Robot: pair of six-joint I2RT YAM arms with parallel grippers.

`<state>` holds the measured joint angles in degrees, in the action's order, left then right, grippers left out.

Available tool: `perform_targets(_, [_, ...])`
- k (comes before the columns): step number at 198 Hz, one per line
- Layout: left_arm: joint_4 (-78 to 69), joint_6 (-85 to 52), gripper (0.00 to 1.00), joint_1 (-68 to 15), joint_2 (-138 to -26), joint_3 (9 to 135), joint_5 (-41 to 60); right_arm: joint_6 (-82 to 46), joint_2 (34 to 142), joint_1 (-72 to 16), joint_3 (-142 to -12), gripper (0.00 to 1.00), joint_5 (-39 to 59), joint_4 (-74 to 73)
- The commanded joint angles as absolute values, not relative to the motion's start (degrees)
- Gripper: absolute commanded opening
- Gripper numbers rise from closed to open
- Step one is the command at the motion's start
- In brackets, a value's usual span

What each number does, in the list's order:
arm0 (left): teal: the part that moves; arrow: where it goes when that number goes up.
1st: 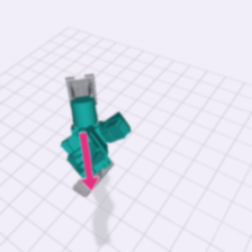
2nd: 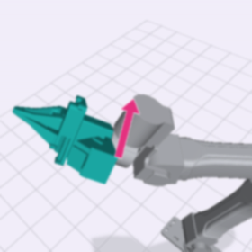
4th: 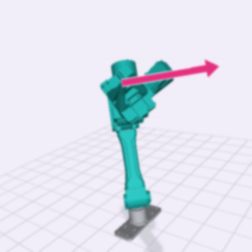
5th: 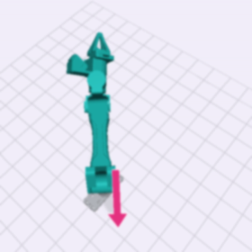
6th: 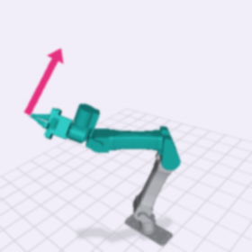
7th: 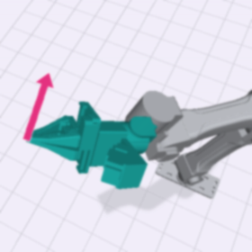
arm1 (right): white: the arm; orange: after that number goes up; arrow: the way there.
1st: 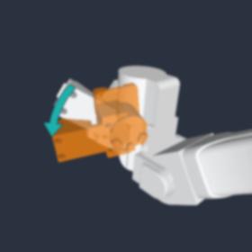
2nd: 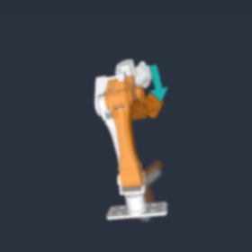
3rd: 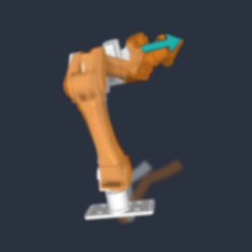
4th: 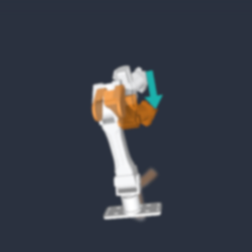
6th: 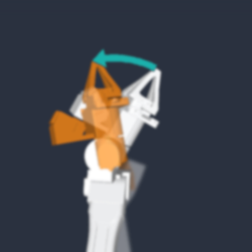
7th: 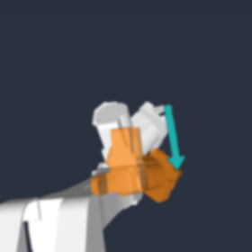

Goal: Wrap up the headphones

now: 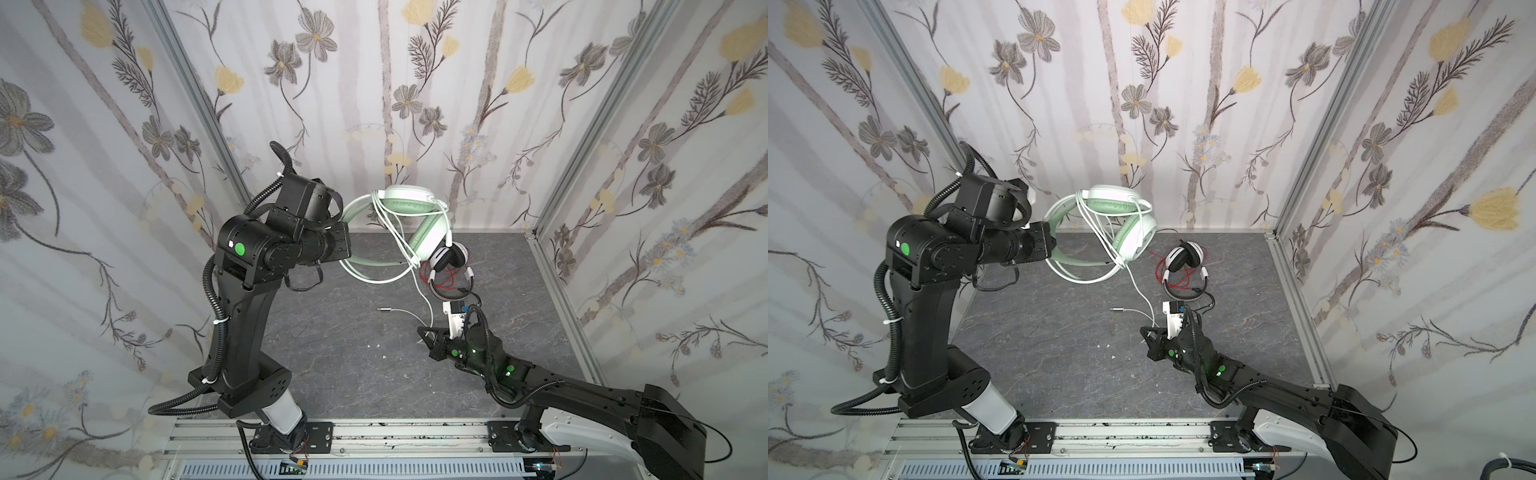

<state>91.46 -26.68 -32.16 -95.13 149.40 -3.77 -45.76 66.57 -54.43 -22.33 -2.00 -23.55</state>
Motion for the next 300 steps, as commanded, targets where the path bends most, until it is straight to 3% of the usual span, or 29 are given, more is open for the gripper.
perform_targets(1, [85.0, -29.4, 0.0, -29.8, -94.9, 149.9, -0.6, -47.9, 63.4, -55.3, -24.4, 0.0, -3.6, -10.6])
perform_targets(85, [88.8, -28.7, 0.0, -25.0, -95.6, 146.9, -5.2, -42.3, 58.2, -67.0, -37.0, 0.0, -16.2, 17.6])
perform_targets(139, [91.7, -31.5, 0.0, -25.1, -96.6, 140.7, -15.4, -38.8, 61.3, -76.4, -48.2, 0.0, -27.5, 34.0])
perform_targets(228, [92.2, -34.3, 0.0, -37.6, -94.0, 124.6, -31.6, -27.9, 73.6, -83.7, -77.4, 0.0, -48.7, 56.2])
perform_targets(278, [97.4, -33.6, 0.0, -44.7, -96.1, 121.5, -37.7, -19.3, 76.1, -83.6, -83.6, 0.0, -57.5, 58.2])
perform_targets(300, [97.4, -30.0, 0.0, -47.6, -97.1, 121.6, -35.9, -16.6, 76.4, -83.6, -84.7, 0.01, -60.5, 58.0])
